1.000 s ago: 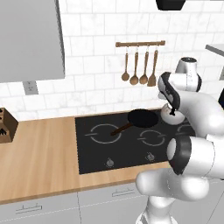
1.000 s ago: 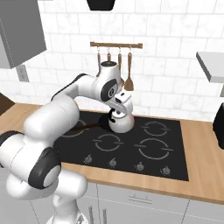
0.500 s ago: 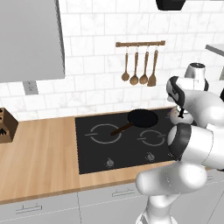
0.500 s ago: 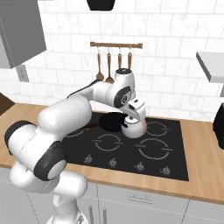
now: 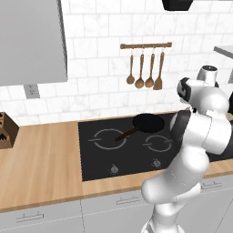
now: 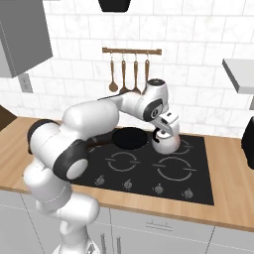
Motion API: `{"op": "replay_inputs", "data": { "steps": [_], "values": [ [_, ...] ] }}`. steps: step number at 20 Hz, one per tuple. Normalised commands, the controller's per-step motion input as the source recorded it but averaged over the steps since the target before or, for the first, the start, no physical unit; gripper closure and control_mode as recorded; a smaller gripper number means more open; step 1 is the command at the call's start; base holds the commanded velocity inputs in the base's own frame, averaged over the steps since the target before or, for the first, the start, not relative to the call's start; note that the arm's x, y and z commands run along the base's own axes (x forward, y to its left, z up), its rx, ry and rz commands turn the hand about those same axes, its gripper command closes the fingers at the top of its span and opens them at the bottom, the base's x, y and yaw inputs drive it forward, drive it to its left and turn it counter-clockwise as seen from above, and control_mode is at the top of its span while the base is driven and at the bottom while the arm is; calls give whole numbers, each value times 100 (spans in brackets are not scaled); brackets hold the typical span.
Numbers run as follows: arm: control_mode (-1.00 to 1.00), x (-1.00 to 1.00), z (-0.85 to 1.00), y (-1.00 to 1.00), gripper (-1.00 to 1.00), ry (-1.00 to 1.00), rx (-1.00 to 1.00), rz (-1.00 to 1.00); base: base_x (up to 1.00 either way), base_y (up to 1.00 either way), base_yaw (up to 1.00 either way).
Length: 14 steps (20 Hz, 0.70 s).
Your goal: Pick the kettle from the counter and place it on a stove burner. Then turn the burner on.
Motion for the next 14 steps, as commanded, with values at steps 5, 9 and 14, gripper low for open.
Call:
{"op": "replay_inputs", "data": {
  "steps": [5,9,14],
  "values": [
    [-100,55,-21,-23,100,1,3,0,0,0,0],
    [-100,41,-22,-20,100,4,1,0,0,0,0],
    [-100,26,-29,-12,100,6,2,0,0,0,0]
  ]
}}
